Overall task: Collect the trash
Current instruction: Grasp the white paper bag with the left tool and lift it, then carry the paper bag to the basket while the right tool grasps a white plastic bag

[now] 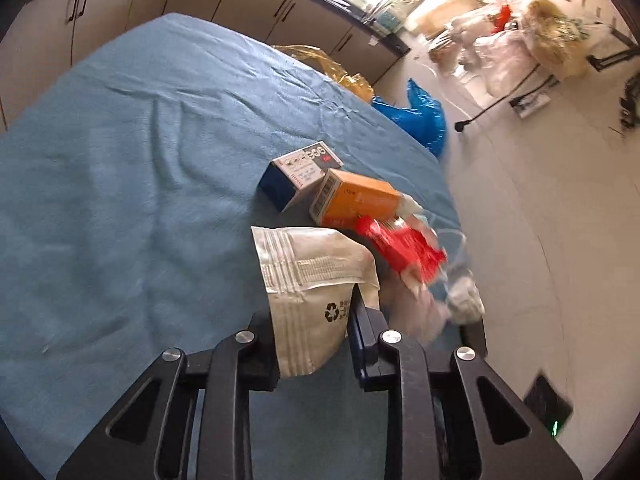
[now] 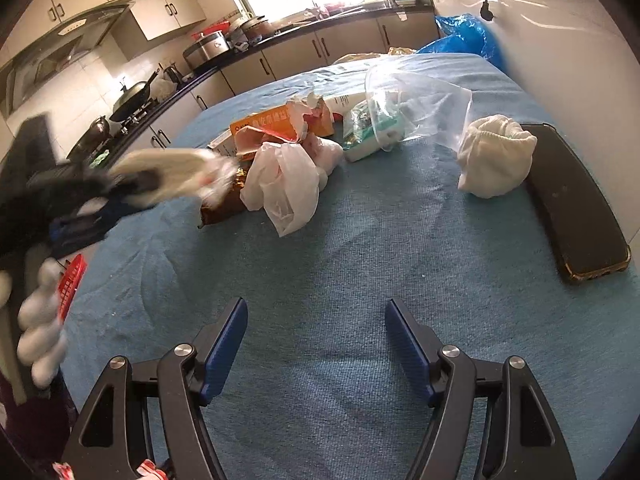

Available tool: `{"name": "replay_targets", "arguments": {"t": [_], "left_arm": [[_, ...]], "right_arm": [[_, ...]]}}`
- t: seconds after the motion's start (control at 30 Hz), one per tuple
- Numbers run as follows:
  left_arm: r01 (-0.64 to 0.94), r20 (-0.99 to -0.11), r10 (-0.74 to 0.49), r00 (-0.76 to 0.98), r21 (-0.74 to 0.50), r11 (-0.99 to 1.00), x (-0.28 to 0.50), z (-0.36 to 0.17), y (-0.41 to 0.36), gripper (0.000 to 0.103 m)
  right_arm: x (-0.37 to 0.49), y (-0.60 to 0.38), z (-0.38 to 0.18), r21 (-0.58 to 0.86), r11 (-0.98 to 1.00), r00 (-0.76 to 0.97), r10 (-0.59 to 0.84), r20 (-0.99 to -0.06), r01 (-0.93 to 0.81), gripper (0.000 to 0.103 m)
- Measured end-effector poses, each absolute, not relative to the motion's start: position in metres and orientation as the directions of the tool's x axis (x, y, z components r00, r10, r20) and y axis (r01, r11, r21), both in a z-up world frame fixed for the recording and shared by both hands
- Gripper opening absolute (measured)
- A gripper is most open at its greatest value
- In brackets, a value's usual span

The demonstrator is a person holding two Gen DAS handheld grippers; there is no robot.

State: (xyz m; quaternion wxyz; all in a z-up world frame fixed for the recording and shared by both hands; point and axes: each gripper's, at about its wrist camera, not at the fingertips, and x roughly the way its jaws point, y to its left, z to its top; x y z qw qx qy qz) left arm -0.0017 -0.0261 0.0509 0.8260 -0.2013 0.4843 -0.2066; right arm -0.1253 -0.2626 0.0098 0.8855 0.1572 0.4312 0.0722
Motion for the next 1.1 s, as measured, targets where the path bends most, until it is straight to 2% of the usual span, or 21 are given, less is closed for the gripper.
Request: {"name": "replay_targets", "arguments": {"t": [0.17,0.43,0.47,0.5,0.53,0.6,0.97,1.1], "left_arm": [[0.185,-0.720,-0.498,0.484,-0.472,0.862,-0.044,0.061,0.004,0.025],[0.200,-0.729,-0.448,0.518,-0.406,0.892,-0.090,0.065,0.038,0.025],[0.197,-0.727,-0.446,0.522,-0.406,0.892,-0.094,0.066,0.043,0.025],[0.192,-0.725,-0.441,0.529,-0.404,0.894,-0.099,0.067,0.048,0.025],[0.188,-0.724,-0.436,0.534,-0.401,0.896,-0.103,0.067,0.051,0.025],[0.179,-0.723,-0.418,0.550,-0.387,0.904,-0.110,0.069,0.058,0.025],[0.116,-0.711,-0.298,0.637,-0.294,0.949,-0.139,0.072,0.094,0.025],[0.087,-0.701,-0.272,0.659,-0.288,0.954,-0.151,0.075,0.112,0.025]], "right_arm": [[-0.109,-0.261,0.031,0.313,0.949,0.654,0.228,-0.722,0.016,0.076],[-0.052,-0.229,0.035,0.159,0.986,0.672,0.091,-0.735,0.040,0.074],[-0.047,-0.228,0.034,0.148,0.988,0.670,0.077,-0.738,0.049,0.068],[-0.042,-0.227,0.032,0.142,0.988,0.665,0.070,-0.743,0.055,0.052],[-0.037,-0.227,0.028,0.146,0.987,0.651,0.072,-0.756,0.061,0.041],[-0.036,-0.230,0.025,0.179,0.982,0.628,0.097,-0.772,0.068,0.034],[-0.101,-0.224,0.050,0.224,0.974,0.645,0.145,-0.750,0.041,0.032],[-0.118,-0.200,0.065,0.240,0.971,0.648,0.195,-0.737,-0.019,0.032]]}}
